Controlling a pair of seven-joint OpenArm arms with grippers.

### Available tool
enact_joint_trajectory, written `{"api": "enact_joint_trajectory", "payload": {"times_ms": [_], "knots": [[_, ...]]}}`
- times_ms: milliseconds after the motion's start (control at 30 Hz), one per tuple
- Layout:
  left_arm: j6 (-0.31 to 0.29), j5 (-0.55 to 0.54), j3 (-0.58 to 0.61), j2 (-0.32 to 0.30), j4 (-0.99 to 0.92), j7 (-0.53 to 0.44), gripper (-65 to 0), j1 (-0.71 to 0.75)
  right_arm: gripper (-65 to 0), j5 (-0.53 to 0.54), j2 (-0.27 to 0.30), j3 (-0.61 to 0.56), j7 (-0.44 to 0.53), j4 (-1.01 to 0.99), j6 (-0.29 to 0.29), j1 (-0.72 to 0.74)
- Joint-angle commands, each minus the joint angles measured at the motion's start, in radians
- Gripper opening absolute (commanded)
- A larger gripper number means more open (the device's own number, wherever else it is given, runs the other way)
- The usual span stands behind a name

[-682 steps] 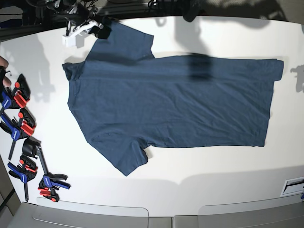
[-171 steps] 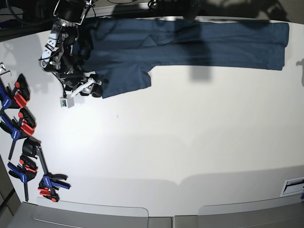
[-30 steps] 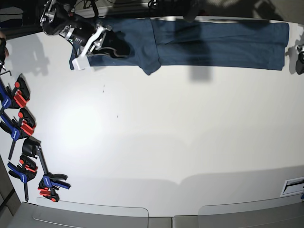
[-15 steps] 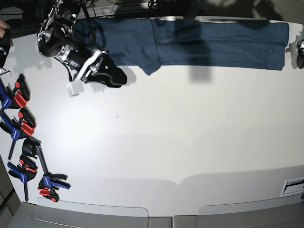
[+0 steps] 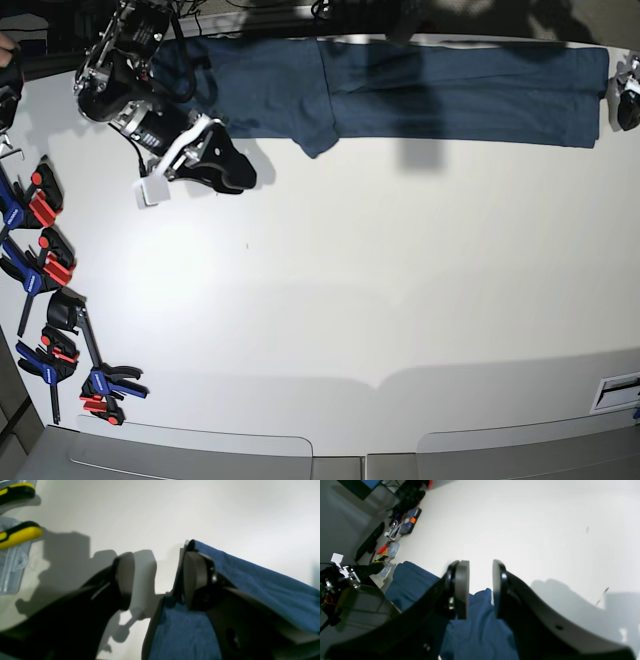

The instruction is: Fold the T-shirt properly

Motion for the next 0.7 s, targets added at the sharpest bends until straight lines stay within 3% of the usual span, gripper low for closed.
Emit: {"api": "enact_joint_trajectory", "payload": {"times_ms": [0,200,267,433,667], "knots": [[-0.003,-0.024,-0.01,-0.023,0.014,-0.015,-35.7,0.001,-50.7,0.022,0.008,0.003,0.027,0.018,0.006,0.011],[-0.005,-0.047,-0.01,-0.023,-0.059,0.003,-35.7,0.003,-50.7,0.018,0.011,0.003,0.03,0.018,0.006,0.022],[-0.009,-0.088,-0.01,-0.024,-0.118,0.003,-35.7,0.003,-50.7,0.019,0.011,0.003,0.031,0.018,0.006,0.022],[-0.088,-0.25,-0.01,-0.023,-0.25,0.065,-33.0,0.003,-50.7,0.019,0.011,0.003,0.031,0.018,0.006,0.022],[-0.088,-0.373,-0.01,-0.023,-0.312,0.165,-31.9,0.003,-50.7,0.019,0.011,0.003,0.039,0.018,0.006,0.022]]}}
